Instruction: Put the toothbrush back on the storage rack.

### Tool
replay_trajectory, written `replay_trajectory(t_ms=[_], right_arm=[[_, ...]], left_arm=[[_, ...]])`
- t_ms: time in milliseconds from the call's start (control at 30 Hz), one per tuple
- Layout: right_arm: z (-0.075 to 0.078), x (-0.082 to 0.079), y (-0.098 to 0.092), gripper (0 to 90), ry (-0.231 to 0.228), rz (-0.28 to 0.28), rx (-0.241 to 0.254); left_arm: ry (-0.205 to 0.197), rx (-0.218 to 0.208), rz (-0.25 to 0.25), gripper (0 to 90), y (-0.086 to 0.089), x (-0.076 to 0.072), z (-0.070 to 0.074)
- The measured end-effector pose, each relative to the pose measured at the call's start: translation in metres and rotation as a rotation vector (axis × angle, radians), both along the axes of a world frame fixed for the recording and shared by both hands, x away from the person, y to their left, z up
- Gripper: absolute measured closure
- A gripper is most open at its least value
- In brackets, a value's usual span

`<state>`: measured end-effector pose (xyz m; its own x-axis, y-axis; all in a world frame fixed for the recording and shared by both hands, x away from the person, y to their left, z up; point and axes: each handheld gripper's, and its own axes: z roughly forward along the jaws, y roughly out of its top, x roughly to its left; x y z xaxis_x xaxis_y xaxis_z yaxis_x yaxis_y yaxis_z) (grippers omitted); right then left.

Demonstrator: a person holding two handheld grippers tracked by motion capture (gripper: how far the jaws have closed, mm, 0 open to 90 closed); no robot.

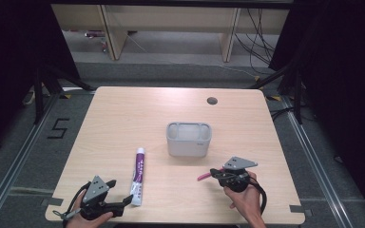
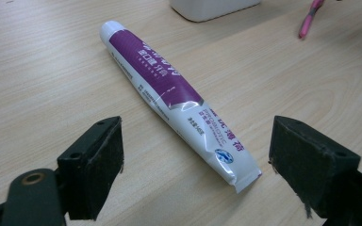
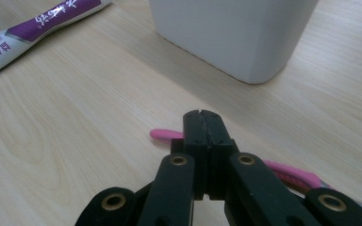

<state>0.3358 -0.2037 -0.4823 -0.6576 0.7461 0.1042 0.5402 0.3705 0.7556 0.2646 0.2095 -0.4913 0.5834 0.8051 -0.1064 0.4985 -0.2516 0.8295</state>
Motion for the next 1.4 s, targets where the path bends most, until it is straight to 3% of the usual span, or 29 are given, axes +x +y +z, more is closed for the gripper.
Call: replay_trajectory(t_ms=[33, 100, 300, 333, 400, 567, 667, 700, 733, 833, 900, 933, 1000, 1067, 1100, 1200, 1267, 1333, 1400], right_arm=[[-0.002, 0.005, 0.002, 90.0, -0.033, 0.026, -0.007], [-0.002, 0.007, 0.007, 90.0, -0.012, 0.025, -0.007], [-0.007, 0.017, 0.018, 90.0, -0.031, 0.056, -0.036], [-0.006, 0.017, 0.019, 90.0, -0.004, 0.047, -0.038], [-0.008, 0.019, 0.022, 90.0, 0.008, 0.052, -0.038], [-0.012, 0.023, 0.026, 90.0, -0.009, 0.073, -0.06], [-0.013, 0.023, 0.028, 90.0, 0.014, 0.07, -0.063], [-0.013, 0.021, 0.03, 90.0, 0.042, 0.055, -0.057], [-0.016, 0.024, 0.03, 90.0, -0.01, 0.084, -0.063], [-0.014, 0.023, 0.031, 90.0, 0.029, 0.083, -0.069], [-0.017, 0.021, 0.034, 90.0, 0.038, 0.072, -0.056], [-0.016, 0.023, 0.033, 90.0, 0.029, 0.092, -0.073], [-0.015, 0.021, 0.034, 90.0, 0.061, 0.08, -0.069], [-0.017, 0.022, 0.033, 90.0, 0.034, 0.101, -0.08], [-0.018, 0.022, 0.035, 90.0, 0.049, 0.092, -0.054], [-0.019, 0.023, 0.033, 90.0, 0.034, 0.119, -0.079], [-0.02, 0.022, 0.034, 90.0, 0.032, 0.109, -0.071], [-0.019, 0.023, 0.034, 90.0, 0.041, 0.117, -0.082], [-0.019, 0.021, 0.035, 90.0, 0.069, 0.089, -0.077]], left_arm=[[0.0, -0.002, -0.003, 17.9, 0.0, 0.0, 0.0], [0.0, 0.002, -0.007, 17.9, 0.0, 0.0, -0.001], [0.002, 0.002, -0.009, 17.9, -0.001, 0.0, -0.001], [0.002, 0.001, -0.009, 17.9, -0.001, 0.0, -0.001], [0.003, 0.0, -0.01, 17.9, -0.001, 0.0, -0.001], [-0.002, -0.004, -0.008, 17.9, -0.001, 0.001, 0.0], [0.0, 0.002, -0.012, 17.9, -0.001, 0.001, 0.0], [-0.003, 0.0, -0.015, 17.9, -0.001, 0.001, -0.001], [-0.002, 0.002, -0.016, 17.9, -0.001, 0.001, 0.0], [0.0, -0.001, -0.012, 17.9, -0.002, 0.001, 0.0], [-0.002, -0.003, -0.012, 17.9, -0.001, 0.001, 0.0], [-0.002, -0.004, -0.011, 17.9, -0.001, 0.001, 0.0], [0.001, -0.001, -0.012, 17.9, -0.001, 0.001, 0.0], [-0.001, -0.001, -0.012, 17.9, -0.001, 0.001, 0.0], [0.0, -0.002, -0.011, 17.9, -0.001, 0.001, 0.0], [0.0, -0.003, -0.012, 17.9, -0.001, 0.001, 0.0], [-0.001, -0.003, -0.012, 17.9, -0.001, 0.001, 0.0], [0.0, -0.004, -0.013, 17.9, -0.002, 0.001, 0.0], [0.001, -0.002, -0.013, 17.9, -0.002, 0.001, 0.0]])
